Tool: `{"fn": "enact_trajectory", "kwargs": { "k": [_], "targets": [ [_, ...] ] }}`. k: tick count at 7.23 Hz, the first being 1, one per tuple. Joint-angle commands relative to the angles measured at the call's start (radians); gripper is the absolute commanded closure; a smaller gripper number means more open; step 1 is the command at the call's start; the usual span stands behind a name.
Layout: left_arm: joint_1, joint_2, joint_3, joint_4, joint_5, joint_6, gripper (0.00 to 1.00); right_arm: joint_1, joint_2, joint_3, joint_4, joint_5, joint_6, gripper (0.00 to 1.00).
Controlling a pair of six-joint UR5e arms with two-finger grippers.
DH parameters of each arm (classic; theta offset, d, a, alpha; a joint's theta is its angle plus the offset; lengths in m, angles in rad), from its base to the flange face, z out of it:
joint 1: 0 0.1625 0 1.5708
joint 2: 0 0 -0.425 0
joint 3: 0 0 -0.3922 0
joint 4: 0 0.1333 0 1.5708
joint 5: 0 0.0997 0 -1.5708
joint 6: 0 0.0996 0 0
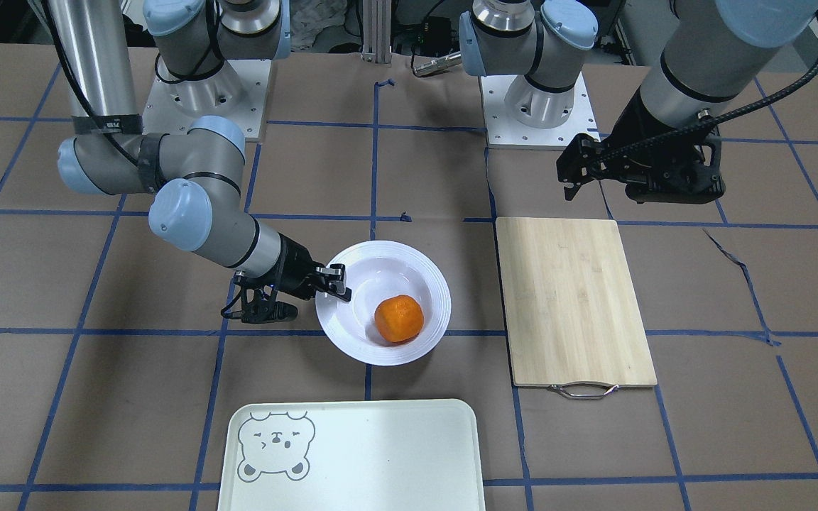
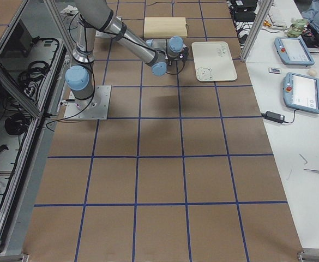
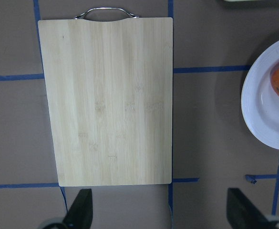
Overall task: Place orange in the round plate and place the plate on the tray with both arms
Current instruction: 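Slide the plate with the right gripper onto the bear tray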
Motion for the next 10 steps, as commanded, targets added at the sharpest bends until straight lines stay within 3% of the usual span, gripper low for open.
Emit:
{"fn": "enact_trajectory", "kwargs": {
  "k": [1,2,4,5,8,9,10],
  "targets": [
    [-0.001,-0.002,0.000,0.001,0.000,0.000,0.00,-0.010,0.020,-0.114,0.025,0.028,0.045,1.00],
    [-0.001,-0.002,-0.002,-0.002,0.002,0.000,0.00,-0.013,0.069,-0.217,0.025,0.016,0.095,1.00],
    [-0.001,0.001,-0.016,0.002,0.002,0.002,0.00,-0.018,0.272,-0.522,0.099,0.010,0.130,1.00],
    [-0.001,0.001,-0.016,0.004,0.002,0.002,0.00,-0.018,0.345,-0.623,0.129,0.009,0.148,1.00],
    [-0.001,0.003,-0.016,0.002,0.005,0.002,0.00,-0.055,0.413,-0.676,0.126,-0.068,0.168,0.97],
    [-0.001,0.006,-0.017,0.002,0.005,0.002,0.00,-0.058,0.419,-0.675,0.120,-0.079,0.171,0.89],
    [-0.001,0.006,-0.017,0.002,0.004,0.002,0.00,-0.058,0.419,-0.673,0.118,-0.082,0.176,0.69]
  ]
}}
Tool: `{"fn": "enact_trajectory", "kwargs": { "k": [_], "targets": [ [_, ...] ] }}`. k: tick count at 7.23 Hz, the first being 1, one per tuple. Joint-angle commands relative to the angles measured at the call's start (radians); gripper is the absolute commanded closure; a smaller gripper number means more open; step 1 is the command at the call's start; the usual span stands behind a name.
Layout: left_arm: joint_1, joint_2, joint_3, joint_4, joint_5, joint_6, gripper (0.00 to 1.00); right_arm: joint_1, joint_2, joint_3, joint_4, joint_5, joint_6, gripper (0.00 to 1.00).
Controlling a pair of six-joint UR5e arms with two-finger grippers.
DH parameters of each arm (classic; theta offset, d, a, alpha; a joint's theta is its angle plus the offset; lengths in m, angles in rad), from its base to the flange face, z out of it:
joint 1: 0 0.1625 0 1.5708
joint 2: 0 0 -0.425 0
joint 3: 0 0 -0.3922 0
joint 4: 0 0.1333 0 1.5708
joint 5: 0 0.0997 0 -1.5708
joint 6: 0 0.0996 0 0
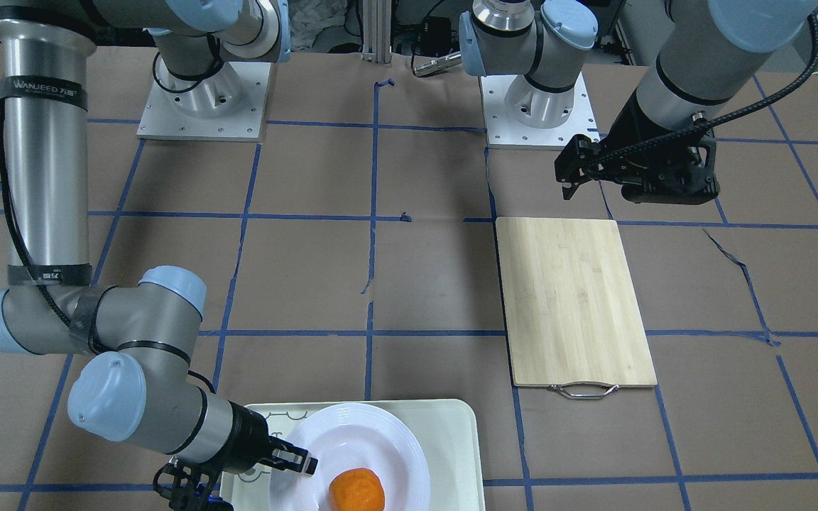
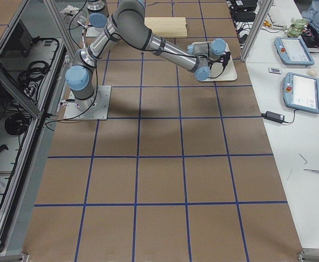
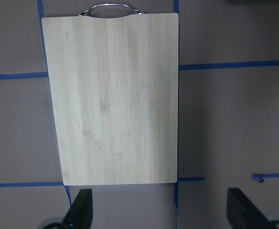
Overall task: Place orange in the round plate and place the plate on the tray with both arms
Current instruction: 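Slide the plate with the right gripper onto the bear tray, then open the right gripper and lift it away from the plate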
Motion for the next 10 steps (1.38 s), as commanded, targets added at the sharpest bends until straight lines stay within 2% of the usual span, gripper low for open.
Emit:
{"fn": "enact_trajectory", "kwargs": {
  "k": [1,2,3,4,5,7,9,10],
  "targets": [
    [0.000,0.001,-0.001,0.000,0.001,0.000,0.00,-0.004,-0.003,-0.005,-0.002,-0.054,0.008,0.36],
    [0.000,0.003,-0.001,0.000,-0.001,0.000,0.00,-0.004,-0.026,-0.017,-0.003,-0.115,-0.003,0.00],
    [0.000,0.003,-0.001,0.000,-0.001,0.000,0.00,-0.004,-0.070,-0.031,0.062,-0.195,-0.084,0.00],
    [0.000,0.003,-0.001,0.000,-0.001,0.000,0.00,-0.004,-0.136,-0.040,0.169,-0.288,-0.233,0.00],
    [0.000,0.003,-0.001,0.001,-0.001,0.000,0.00,-0.003,-0.208,-0.040,0.314,-0.417,-0.300,0.00],
    [0.000,0.006,0.001,0.001,-0.001,-0.002,0.00,0.037,-0.399,-0.037,0.606,-0.525,-0.336,0.00],
    [0.000,0.006,0.003,0.006,-0.003,-0.002,0.00,0.100,-0.600,0.001,0.741,-0.552,-0.386,0.00],
    [0.002,0.006,0.001,0.006,-0.004,-0.002,0.00,0.099,-0.650,0.038,0.751,-0.555,-0.384,0.00]
  ]
}}
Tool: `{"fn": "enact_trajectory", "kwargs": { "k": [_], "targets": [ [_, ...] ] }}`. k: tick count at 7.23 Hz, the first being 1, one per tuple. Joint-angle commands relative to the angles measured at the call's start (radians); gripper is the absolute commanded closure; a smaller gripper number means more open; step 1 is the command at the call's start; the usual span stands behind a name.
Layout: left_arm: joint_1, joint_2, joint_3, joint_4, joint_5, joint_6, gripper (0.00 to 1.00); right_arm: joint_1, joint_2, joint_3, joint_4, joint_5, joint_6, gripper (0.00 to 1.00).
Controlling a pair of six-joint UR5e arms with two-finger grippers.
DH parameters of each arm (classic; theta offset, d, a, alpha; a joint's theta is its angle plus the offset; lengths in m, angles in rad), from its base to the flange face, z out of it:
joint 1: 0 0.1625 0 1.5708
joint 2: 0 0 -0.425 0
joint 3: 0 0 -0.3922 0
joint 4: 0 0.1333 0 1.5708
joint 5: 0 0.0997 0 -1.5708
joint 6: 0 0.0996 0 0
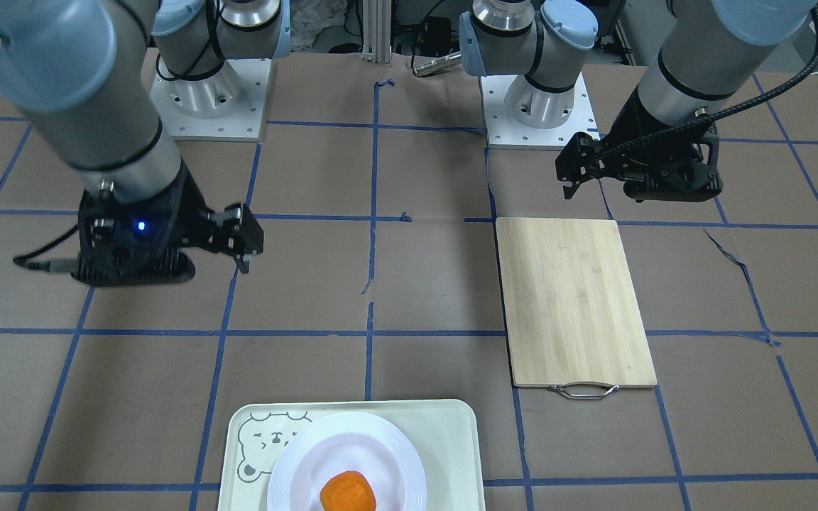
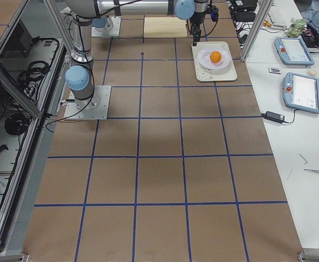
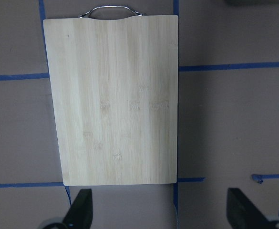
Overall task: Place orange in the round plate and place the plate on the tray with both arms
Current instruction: 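Open the right gripper and lift it away from the plate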
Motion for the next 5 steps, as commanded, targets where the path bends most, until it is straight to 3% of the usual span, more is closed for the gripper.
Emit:
{"fn": "enact_trajectory", "kwargs": {
  "k": [1,5],
  "targets": [
    [0.000,-0.001,0.001,0.002,-0.001,0.001,0.00,0.006,-0.090,0.068,0.041,-0.005,-0.013,0.00],
    [0.000,0.000,-0.001,0.000,-0.001,0.003,0.00,0.005,-0.111,0.096,0.021,-0.017,-0.044,0.00]
  ]
}}
